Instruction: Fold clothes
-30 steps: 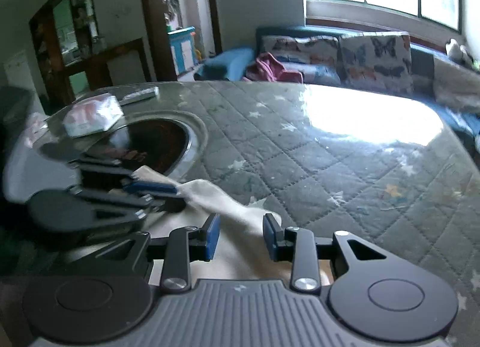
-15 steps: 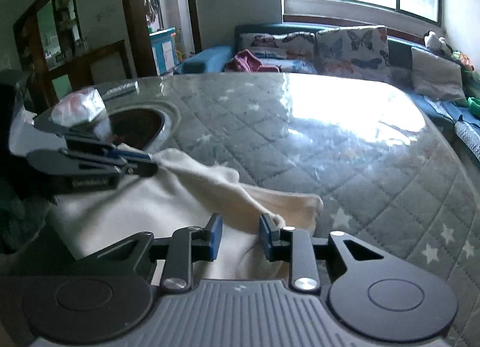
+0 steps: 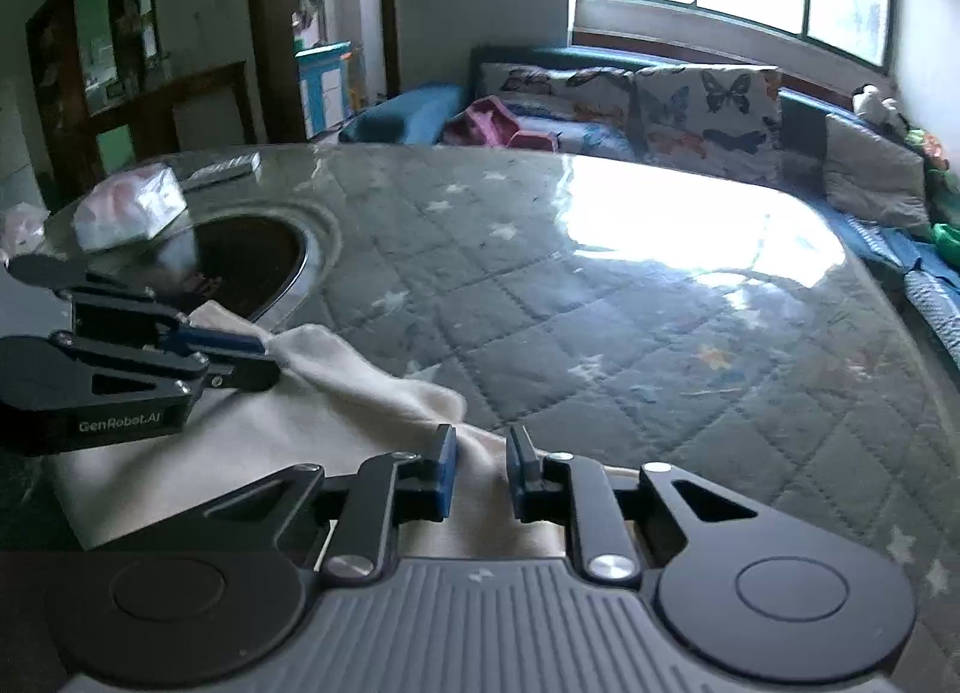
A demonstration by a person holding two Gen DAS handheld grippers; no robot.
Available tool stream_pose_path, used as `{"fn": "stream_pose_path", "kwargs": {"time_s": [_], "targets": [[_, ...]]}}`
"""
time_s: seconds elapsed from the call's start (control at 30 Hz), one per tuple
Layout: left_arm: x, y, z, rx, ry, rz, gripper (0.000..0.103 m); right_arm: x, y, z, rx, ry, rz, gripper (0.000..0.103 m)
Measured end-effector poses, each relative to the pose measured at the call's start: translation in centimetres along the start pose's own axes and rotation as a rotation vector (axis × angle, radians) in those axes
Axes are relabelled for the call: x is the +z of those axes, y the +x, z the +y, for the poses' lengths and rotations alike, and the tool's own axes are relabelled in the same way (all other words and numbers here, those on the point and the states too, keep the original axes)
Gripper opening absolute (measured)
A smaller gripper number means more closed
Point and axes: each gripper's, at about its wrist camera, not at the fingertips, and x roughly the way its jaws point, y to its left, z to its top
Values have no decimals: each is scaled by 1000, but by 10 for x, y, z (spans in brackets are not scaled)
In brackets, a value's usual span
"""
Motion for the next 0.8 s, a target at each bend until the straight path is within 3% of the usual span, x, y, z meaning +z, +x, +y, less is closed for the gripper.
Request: {"fn": "stream_pose_path", "kwargs": {"time_s": [0.23, 0.43, 0.7, 0.8], "targets": [[0, 0, 1, 0, -6, -2, 14, -22, -36, -2, 26, -42, -10, 16], [-2, -1, 0, 4, -5, -2, 14, -34, -46, -6, -15, -26, -10, 17], [-2, -1, -2, 17, -7, -8, 14, -45, -78, 31, 106, -122, -50, 17], [-3, -1, -3, 21, -7, -11, 14, -55, -75, 37, 102, -142, -47, 17]]}}
